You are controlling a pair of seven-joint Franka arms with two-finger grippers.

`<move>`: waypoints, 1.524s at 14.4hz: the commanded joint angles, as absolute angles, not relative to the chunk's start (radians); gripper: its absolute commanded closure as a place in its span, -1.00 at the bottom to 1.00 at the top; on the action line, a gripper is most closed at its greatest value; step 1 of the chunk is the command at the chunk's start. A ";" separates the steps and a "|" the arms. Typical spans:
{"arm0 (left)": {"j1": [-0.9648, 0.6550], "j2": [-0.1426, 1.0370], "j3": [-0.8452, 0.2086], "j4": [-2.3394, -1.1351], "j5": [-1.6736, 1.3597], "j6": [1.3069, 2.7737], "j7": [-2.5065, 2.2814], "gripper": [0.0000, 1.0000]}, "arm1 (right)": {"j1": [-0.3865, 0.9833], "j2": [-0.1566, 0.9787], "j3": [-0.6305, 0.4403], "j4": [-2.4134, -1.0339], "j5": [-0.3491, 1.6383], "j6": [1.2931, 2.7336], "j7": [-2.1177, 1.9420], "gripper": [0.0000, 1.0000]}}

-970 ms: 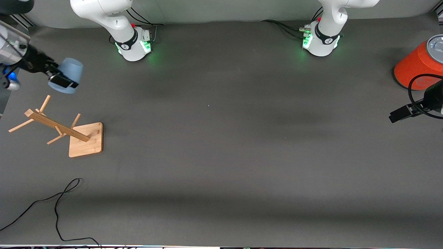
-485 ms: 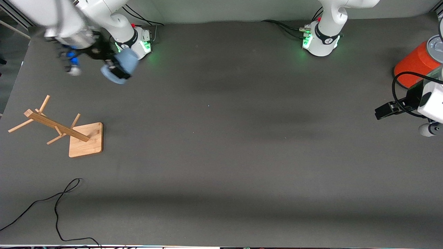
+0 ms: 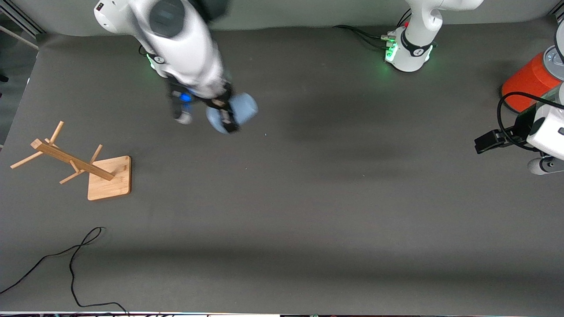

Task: Rotate and upright cup with both arms
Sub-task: 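Carry the blue cup with the right gripper to the table center, then lower the cup onto its side and open the right gripper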

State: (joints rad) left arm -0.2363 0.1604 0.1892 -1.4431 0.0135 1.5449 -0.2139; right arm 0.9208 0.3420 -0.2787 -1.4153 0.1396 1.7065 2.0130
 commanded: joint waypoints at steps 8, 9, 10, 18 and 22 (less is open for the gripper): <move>-0.233 0.158 0.192 -1.457 0.023 1.539 -0.198 -1.00 | 0.991 0.860 -0.206 -0.996 0.143 1.767 2.387 0.24; -0.233 0.160 0.192 -1.459 0.023 1.539 -0.198 -1.00 | 1.009 0.888 -0.209 -0.996 0.137 1.788 2.419 0.24; -0.233 0.161 0.192 -1.457 0.021 1.539 -0.198 -1.00 | 1.014 0.911 -0.207 -0.996 0.117 1.805 2.439 0.24; -0.233 0.163 0.192 -1.454 0.020 1.526 -0.199 -1.00 | 1.032 1.064 -0.210 -0.996 0.101 1.959 2.549 0.24; -0.232 0.161 0.195 -1.456 0.020 1.523 -0.199 -1.00 | 1.032 1.091 -0.213 -0.996 0.089 1.991 2.572 -0.99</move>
